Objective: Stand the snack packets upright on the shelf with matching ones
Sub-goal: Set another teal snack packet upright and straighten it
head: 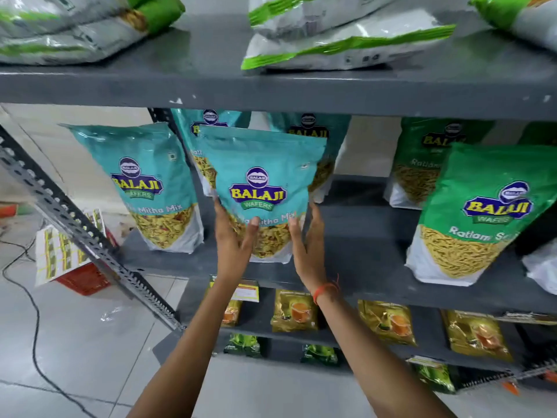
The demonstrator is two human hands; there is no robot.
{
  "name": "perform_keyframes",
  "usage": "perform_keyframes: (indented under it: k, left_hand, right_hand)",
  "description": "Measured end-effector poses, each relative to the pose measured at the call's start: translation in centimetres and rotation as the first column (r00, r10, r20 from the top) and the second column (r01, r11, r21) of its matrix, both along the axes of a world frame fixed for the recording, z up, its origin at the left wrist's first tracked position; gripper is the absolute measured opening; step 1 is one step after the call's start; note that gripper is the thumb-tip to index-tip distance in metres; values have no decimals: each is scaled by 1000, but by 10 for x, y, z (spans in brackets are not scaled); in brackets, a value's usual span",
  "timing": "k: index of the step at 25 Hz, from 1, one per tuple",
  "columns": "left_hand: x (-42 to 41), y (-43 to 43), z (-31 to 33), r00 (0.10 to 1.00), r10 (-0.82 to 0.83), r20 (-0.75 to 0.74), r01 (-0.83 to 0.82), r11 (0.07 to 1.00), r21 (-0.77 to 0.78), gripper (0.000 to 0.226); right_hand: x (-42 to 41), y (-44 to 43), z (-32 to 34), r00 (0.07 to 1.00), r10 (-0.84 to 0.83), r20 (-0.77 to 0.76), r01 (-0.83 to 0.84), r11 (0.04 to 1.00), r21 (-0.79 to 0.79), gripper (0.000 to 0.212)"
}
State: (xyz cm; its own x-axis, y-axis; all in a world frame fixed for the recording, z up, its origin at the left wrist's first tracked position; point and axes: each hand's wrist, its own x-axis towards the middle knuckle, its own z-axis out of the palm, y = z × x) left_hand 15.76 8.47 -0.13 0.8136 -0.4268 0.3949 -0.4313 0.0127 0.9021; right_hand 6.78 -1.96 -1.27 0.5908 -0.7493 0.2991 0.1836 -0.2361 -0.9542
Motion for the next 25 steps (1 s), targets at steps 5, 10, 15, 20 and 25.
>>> perform_keyframes:
  k: [5, 10, 15, 20, 25]
  left_hand:
    - [27, 20, -49, 906, -255, -338, 284, 958, 40, 76]
    - [3, -7, -54, 888, -328, -322, 386, 913, 135, 73]
    - [-5, -16, -53, 852, -354, -386, 420, 902, 99, 76]
    - [-6, -17, -50, 844, -335, -419, 412, 905, 107, 80]
    - [5, -13, -25, 810, -289, -511, 280, 955, -96, 33]
  right_hand:
    - [-12, 7, -30, 992, 63, -113, -52, 995, 90, 39]
    - [-46, -21, -38, 981, -73, -179, 89, 993, 81, 31]
    - [-54, -30, -38, 983, -62, -175, 84, 989, 125, 28]
    - [-57, -33, -37, 988, -28, -154, 52, 986, 156, 31]
    - [-56, -46, -26, 987, -161, -7, 160, 972, 171, 33]
